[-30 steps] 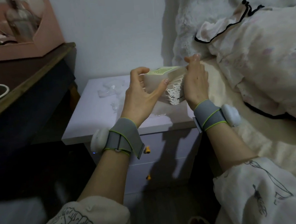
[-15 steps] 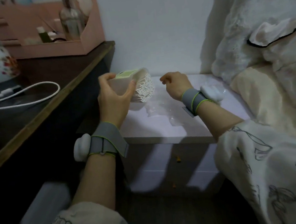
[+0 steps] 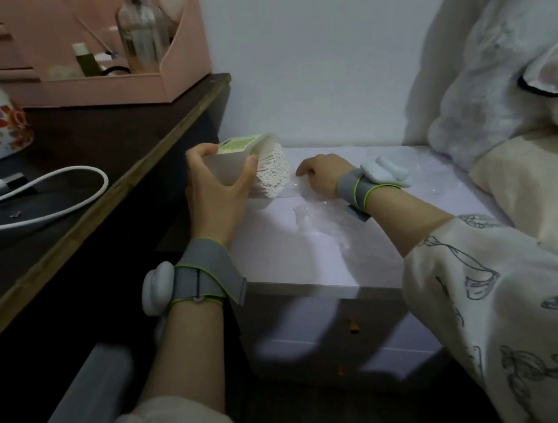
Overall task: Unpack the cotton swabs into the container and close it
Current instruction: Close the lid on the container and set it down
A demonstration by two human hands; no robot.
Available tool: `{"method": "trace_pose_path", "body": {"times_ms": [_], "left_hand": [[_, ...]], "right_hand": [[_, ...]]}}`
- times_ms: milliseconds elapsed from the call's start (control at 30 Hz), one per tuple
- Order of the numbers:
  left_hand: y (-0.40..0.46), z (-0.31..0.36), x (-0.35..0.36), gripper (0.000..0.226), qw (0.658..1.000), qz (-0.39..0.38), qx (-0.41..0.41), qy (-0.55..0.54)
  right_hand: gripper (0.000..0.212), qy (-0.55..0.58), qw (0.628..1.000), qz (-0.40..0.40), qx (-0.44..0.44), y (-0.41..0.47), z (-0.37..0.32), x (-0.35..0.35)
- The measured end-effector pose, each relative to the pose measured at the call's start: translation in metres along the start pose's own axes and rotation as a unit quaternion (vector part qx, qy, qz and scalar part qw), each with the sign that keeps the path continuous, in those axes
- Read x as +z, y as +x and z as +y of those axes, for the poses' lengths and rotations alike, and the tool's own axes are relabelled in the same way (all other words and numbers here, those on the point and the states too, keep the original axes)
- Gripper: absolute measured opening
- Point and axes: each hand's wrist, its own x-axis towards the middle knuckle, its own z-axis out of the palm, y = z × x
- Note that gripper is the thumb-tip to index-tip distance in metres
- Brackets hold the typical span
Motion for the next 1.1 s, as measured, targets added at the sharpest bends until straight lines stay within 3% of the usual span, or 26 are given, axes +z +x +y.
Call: {"method": "trace_pose_path", "body": {"times_ms": [400,600,700,767,833,933,1033,1100], "left_hand": [[-0.005,0.001,0.004,0.056,1.000,-0.012,-0.014,0.000],[-0.008,0.006,0.009,0.057,1.000,-0.022,-0.022,-0.001],[-0.010,0.007,0.012,0.056,0.999,-0.021,-0.024,0.000],[-0.014,0.009,0.014,0.057,0.999,-0.026,-0.024,-0.001],[-0.018,0.011,0.015,0.061,0.999,-0.026,-0.019,0.001],[-0.025,0.017,0.016,0.059,0.999,-0.041,-0.017,-0.018],[-0.034,0.021,0.019,0.055,0.998,-0.051,-0.011,-0.034],[-0.040,0.027,0.022,0.055,0.998,-0.046,-0.007,-0.047]], "right_hand": [[0.021,0.006,0.998,0.040,0.050,0.000,0.007,-0.003],[0.027,0.205,0.965,0.147,0.069,-0.007,0.012,-0.020],[0.013,0.298,0.936,0.178,0.062,-0.008,0.013,-0.036],[0.009,0.369,0.908,0.189,0.064,-0.011,0.012,-0.040],[0.020,0.458,0.863,0.201,0.073,-0.017,0.011,-0.043],[0.019,0.572,0.787,0.203,0.108,-0.028,0.014,-0.051],[0.009,0.682,0.678,0.229,0.149,-0.036,0.022,-0.058],[0.015,0.696,0.651,0.248,0.174,-0.043,0.027,-0.058]]}}
